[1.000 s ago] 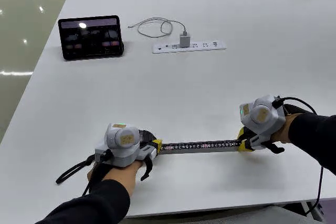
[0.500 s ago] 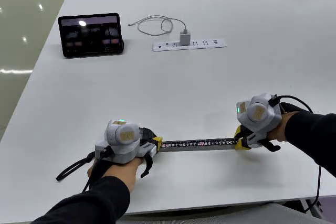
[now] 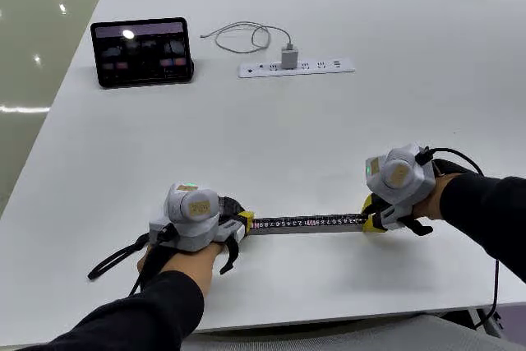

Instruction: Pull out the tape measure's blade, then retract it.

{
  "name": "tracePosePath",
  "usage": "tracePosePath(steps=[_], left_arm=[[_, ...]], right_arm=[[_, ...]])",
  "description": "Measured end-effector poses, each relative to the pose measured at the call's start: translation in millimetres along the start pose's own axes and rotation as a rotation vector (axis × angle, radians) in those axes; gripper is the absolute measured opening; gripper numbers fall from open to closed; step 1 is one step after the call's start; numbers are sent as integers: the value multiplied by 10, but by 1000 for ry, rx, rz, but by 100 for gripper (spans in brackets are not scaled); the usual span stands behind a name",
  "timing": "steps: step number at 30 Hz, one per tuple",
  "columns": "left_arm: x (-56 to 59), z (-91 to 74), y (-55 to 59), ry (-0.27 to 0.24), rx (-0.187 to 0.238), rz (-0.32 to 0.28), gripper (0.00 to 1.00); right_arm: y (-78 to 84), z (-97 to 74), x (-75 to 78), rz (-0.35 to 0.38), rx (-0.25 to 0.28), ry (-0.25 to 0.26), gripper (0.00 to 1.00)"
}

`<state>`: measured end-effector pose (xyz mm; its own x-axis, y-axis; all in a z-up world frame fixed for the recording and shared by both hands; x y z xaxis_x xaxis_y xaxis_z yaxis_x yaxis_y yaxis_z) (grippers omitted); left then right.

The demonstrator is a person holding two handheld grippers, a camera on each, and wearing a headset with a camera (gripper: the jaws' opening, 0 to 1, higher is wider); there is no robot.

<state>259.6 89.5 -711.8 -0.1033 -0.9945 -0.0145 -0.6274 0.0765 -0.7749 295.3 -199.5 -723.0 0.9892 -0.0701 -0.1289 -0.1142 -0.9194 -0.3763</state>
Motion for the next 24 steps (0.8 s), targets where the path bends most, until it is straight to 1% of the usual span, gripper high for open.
tracePosePath(steps=[24], left_arm=[[-1,4,-3,-1,0,0,60]], right_arm=[[-152,66,-28,0,21,-9,11]])
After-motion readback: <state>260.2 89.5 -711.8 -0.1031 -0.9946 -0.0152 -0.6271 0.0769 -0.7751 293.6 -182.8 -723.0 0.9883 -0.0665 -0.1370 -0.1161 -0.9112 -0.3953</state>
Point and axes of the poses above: the centre of the closed fingertips' face, and the gripper's own axes: z roughly forward along the fingers, x roughly to its right, y roughly out of its underside, the point moved 8 cm from there along -z, roughly backward along the fingers, and after that the axes turned 9 degrees about -y, right-handed, at the moved point
